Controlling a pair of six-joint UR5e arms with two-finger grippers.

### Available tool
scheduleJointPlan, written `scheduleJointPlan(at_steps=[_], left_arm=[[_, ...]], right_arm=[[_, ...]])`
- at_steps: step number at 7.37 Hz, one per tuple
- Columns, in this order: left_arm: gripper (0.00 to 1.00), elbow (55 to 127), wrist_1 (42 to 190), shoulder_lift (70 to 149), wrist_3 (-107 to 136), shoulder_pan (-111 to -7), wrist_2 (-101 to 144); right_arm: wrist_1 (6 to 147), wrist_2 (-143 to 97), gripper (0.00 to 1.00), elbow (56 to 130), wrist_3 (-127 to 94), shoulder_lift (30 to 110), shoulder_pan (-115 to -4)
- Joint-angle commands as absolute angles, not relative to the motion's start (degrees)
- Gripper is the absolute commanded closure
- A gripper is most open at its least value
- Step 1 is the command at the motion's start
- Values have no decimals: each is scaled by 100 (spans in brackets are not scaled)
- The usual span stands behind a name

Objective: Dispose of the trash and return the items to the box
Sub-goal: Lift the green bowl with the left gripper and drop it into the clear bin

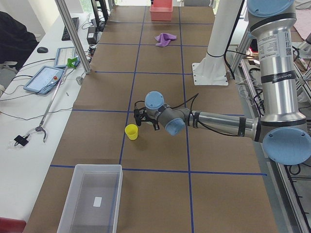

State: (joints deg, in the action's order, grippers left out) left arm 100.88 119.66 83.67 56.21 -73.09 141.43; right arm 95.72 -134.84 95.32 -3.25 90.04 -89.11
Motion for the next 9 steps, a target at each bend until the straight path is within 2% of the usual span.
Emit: scheduleJointPlan(at_steps=[1, 3, 6, 7, 9], left_arm=[[100, 8648, 10273, 9749, 4129, -8801, 14185], [100, 7240, 10247, 10185, 3710, -9376, 14133], [100, 6076, 10292, 10564, 4032, -10062, 13966], [100, 5743, 10710, 10712, 4835, -10090, 13940], [100, 4026, 12865, 11072, 6008, -10064, 13011]], right_arm=[[9571, -13526, 0, 9536, -343, 8991, -8895], [9571, -13500, 0, 9536, -343, 8956, -8895], [9563, -13483, 0, 9580, -343, 8947, -8877], [9562, -13482, 0, 9589, -351, 8939, -8877], [9562, -13482, 0, 9624, -413, 8930, -8877]])
